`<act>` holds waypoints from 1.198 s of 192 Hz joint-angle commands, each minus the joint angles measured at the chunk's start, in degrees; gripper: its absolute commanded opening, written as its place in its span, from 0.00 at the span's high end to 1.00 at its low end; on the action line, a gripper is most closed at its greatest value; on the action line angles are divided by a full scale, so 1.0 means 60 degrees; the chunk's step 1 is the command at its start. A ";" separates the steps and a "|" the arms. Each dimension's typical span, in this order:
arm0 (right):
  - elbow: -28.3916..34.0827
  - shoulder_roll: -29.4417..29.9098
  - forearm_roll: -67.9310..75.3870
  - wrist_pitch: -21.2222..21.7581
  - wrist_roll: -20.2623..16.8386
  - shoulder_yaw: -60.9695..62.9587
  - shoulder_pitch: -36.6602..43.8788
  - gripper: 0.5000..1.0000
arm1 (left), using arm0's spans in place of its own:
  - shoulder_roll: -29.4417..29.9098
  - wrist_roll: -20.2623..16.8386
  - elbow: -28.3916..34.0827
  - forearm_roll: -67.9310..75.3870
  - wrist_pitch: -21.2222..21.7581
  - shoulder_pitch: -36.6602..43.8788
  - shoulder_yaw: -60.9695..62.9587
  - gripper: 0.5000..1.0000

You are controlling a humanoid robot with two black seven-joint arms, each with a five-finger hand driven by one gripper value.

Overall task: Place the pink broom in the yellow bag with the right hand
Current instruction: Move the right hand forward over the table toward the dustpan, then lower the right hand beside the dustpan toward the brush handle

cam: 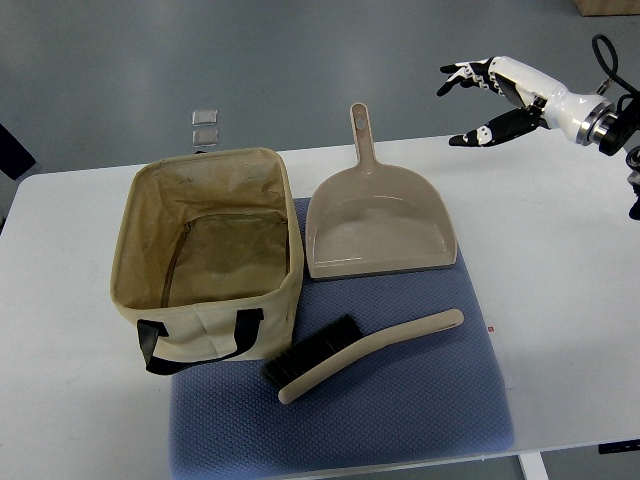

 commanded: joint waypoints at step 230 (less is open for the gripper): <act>0.3636 0.0190 -0.5814 0.0515 -0.1059 -0.1638 -0.1383 0.14 | 0.0000 -0.0001 -0.0001 0.0000 -0.0004 0.0013 0.0001 0.00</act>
